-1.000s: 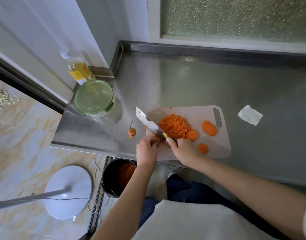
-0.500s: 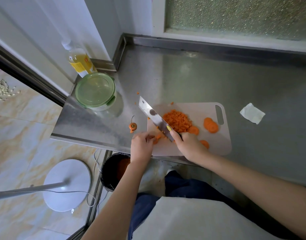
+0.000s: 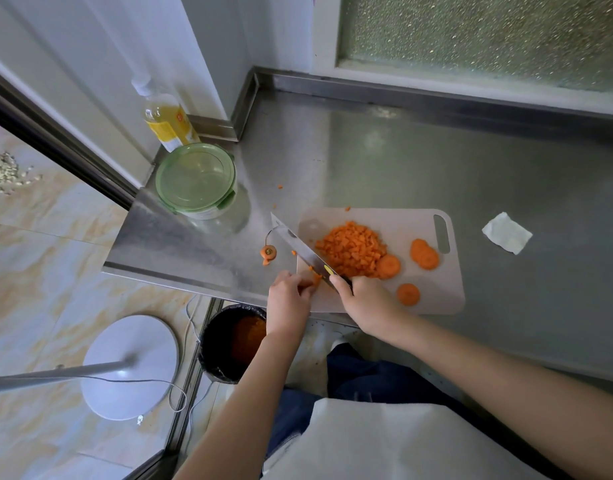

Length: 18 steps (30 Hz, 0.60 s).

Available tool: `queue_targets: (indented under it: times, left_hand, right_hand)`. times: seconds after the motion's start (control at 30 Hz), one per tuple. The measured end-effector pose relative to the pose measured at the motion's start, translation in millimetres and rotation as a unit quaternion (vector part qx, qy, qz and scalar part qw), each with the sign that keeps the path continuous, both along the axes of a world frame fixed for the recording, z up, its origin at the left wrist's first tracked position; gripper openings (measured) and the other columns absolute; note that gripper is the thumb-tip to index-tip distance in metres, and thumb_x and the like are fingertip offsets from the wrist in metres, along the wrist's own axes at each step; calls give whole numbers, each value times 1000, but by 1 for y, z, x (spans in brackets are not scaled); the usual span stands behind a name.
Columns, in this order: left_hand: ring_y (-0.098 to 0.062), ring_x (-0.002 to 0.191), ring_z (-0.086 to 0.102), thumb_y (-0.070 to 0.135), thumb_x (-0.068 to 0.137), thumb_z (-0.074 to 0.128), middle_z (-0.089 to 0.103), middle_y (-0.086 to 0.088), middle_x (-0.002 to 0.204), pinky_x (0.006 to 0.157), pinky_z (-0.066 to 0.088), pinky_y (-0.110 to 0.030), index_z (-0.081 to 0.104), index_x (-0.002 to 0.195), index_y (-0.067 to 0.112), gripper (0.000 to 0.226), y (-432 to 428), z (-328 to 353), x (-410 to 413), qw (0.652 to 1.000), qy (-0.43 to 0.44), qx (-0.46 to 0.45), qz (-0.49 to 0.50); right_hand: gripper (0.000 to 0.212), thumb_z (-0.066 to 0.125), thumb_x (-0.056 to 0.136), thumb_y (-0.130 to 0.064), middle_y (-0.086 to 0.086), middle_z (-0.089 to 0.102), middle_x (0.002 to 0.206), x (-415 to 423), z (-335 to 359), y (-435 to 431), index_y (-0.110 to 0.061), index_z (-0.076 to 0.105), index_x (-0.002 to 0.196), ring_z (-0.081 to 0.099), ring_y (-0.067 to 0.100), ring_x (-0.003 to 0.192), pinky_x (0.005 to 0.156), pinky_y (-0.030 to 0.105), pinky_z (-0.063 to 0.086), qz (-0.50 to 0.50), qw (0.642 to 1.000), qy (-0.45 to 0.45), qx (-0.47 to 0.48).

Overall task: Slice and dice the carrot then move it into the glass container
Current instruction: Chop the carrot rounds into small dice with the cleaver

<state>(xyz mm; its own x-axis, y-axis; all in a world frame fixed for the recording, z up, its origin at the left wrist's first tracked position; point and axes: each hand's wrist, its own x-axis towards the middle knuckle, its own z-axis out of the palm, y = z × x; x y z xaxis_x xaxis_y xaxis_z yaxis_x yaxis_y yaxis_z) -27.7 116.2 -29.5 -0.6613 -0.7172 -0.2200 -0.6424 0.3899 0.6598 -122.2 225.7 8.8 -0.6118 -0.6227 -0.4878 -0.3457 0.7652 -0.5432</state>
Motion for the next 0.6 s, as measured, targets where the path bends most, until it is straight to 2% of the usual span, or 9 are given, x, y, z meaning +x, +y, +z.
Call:
queue_targets:
  times: [0.2,0.3,0.4,0.53,0.6]
  left_hand:
    - [-15,74,47,8,85,63,59,-11,85,63,29,-13,72,86,5,10,0,-1,0,1000,6,7,-4]
    - [-14,72,46,8,86,62,55,-10,83,63,29,-11,70,89,5,9,1,0,0,1000,10,7,-9]
    - [-13,75,47,6,87,60,52,-5,84,67,30,-10,68,93,10,11,2,0,0,999,21,15,-19]
    - [-16,80,52,7,87,61,56,-6,89,69,33,-11,68,95,11,12,1,-3,-3,999,18,24,-28]
    - [-18,82,53,9,86,62,57,-7,90,70,37,-16,67,93,9,8,1,-4,-7,999,13,25,-29]
  right_hand:
    - [53,31,97,-52,11,61,75,8,-7,2,-10,53,74,62,31,74,60,33,45,20,999,38,-10]
    - [54,31,98,-51,9,58,71,2,-10,-2,-9,55,74,61,29,72,60,33,45,14,1000,20,-13]
    - [51,32,99,-49,6,57,68,-7,-10,-1,-11,55,72,58,25,70,53,27,36,1,1000,-3,-15]
    - [51,33,98,-50,4,54,64,-14,-9,4,-18,48,62,59,27,71,60,30,39,-9,1000,-19,-20]
    - [51,33,99,-50,4,53,64,-18,-6,5,-19,46,61,57,26,70,58,30,37,-29,999,-24,-15]
